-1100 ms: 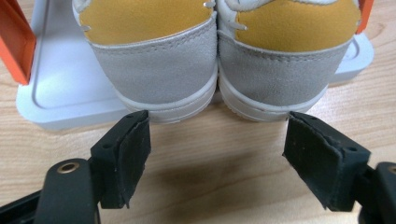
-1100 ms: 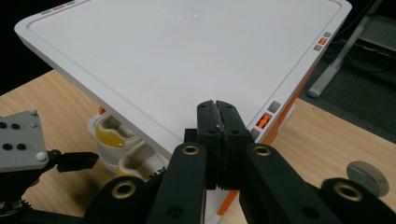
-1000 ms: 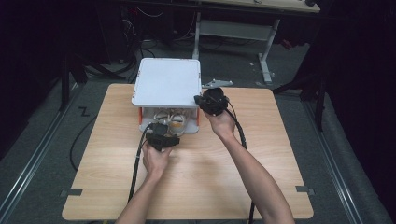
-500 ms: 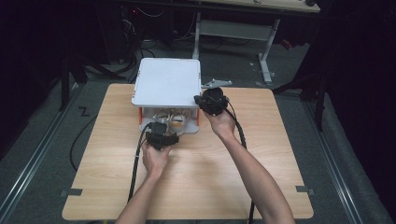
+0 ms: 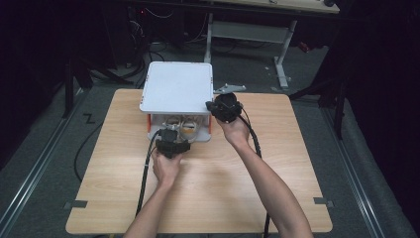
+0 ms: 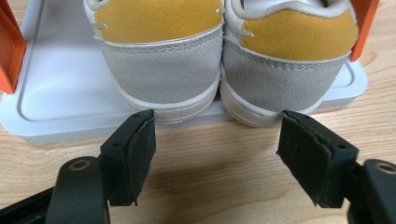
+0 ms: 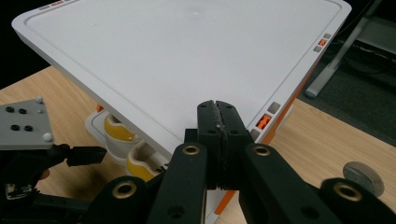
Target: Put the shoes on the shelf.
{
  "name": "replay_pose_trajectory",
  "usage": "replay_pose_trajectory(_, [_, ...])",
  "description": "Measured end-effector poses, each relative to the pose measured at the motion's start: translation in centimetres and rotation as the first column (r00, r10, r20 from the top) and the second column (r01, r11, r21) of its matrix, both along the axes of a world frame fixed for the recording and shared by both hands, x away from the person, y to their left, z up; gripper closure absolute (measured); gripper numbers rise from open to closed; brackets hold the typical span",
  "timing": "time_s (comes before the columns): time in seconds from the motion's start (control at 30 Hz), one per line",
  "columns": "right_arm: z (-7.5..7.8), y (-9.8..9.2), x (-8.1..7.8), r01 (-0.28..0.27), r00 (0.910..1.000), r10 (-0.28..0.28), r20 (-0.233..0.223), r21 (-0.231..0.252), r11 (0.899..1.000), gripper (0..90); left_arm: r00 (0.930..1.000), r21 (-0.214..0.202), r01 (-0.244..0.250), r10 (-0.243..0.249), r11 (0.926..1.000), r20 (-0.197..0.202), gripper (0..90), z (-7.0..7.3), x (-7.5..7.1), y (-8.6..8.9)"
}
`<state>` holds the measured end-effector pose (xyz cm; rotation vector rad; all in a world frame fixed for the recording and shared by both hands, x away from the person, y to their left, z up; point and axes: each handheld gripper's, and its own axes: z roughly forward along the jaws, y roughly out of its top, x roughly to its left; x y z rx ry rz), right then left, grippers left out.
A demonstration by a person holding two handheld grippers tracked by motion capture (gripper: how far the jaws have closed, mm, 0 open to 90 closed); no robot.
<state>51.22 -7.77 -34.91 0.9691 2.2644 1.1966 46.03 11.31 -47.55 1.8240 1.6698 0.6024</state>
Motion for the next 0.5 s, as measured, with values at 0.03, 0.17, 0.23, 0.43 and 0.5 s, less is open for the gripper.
replay_pose_trajectory(0.03, [0.0, 0.0, 0.0, 0.0, 1.0, 0.0, -0.001, 0.001, 1.0, 90.0, 1.0, 0.014, 0.004, -0.004, 0.9999, -0.006, 28.1, 0.1, 0.2, -0.1])
replay_pose_trajectory(0.17, [0.0, 0.0, 0.0, 0.002, 1.0, -0.002, -0.002, -0.001, 1.0, 90.0, 0.9999, -0.001, -0.002, 0.002, 1.0, -0.011, 28.5, 0.0, 1.0, -0.2])
replay_pose_trajectory(0.23, [0.0, 0.0, 0.0, 0.001, 1.0, -0.001, 0.001, -0.001, 1.0, 90.0, 0.9999, -0.013, -0.001, 0.001, 0.9999, -0.014, 28.7, -0.1, 1.1, -0.4])
replay_pose_trajectory(0.43, [0.0, 0.0, 0.0, -0.001, 1.0, 0.001, 0.001, -0.005, 1.0, 90.0, 0.9999, -0.024, -0.014, 0.014, 0.9996, -0.004, 29.2, -0.2, 2.0, -0.5])
replay_pose_trajectory(0.5, [0.0, 0.0, 0.0, 0.0, 1.0, 0.0, -0.001, -0.004, 1.0, 90.0, 0.9997, -0.042, -0.022, 0.022, 0.9989, 0.005, 29.2, -0.4, 2.2, -0.4])
